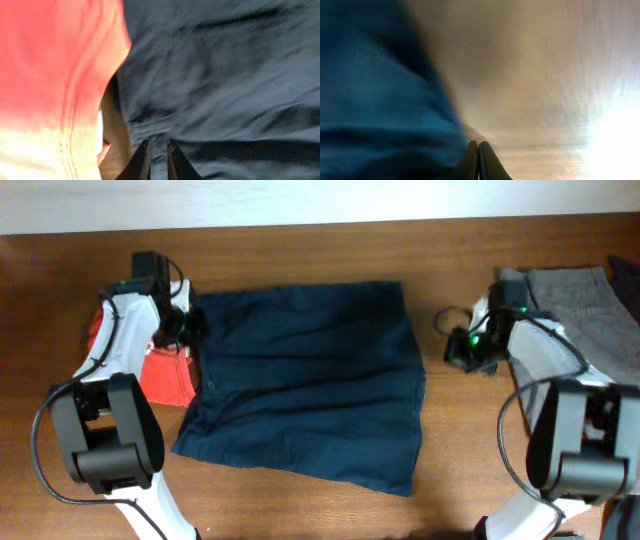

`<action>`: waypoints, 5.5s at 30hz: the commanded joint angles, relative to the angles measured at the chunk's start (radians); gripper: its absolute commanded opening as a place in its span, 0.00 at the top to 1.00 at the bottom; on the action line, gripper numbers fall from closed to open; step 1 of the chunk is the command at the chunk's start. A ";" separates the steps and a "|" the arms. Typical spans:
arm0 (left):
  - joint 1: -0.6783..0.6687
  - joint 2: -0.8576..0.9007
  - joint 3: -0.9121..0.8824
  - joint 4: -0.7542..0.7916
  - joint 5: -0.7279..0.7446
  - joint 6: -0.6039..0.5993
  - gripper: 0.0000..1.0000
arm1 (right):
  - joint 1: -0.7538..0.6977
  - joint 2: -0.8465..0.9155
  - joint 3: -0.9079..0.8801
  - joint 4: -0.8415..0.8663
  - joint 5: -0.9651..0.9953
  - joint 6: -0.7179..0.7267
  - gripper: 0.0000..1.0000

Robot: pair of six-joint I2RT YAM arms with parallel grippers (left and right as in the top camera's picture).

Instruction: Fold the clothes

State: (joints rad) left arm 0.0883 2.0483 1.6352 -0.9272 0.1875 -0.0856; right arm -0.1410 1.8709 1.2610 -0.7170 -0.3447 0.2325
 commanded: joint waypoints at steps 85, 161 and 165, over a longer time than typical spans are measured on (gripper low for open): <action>-0.055 -0.113 0.827 -0.700 -0.110 0.177 0.79 | 0.003 -0.085 1.432 -0.982 -0.041 -0.233 0.52; -0.050 -0.343 -0.576 -0.045 -0.066 0.029 0.53 | 0.336 -0.458 -0.687 -0.351 0.149 0.374 0.89; -0.032 -0.343 -0.575 -0.026 -0.065 0.017 0.49 | 0.336 -0.458 -0.687 -0.328 0.064 0.329 0.63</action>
State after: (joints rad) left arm 0.0368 1.7222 1.0637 -0.9665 0.1379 -0.0505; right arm 0.1898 1.4277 0.5564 -1.0607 -0.2150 0.5919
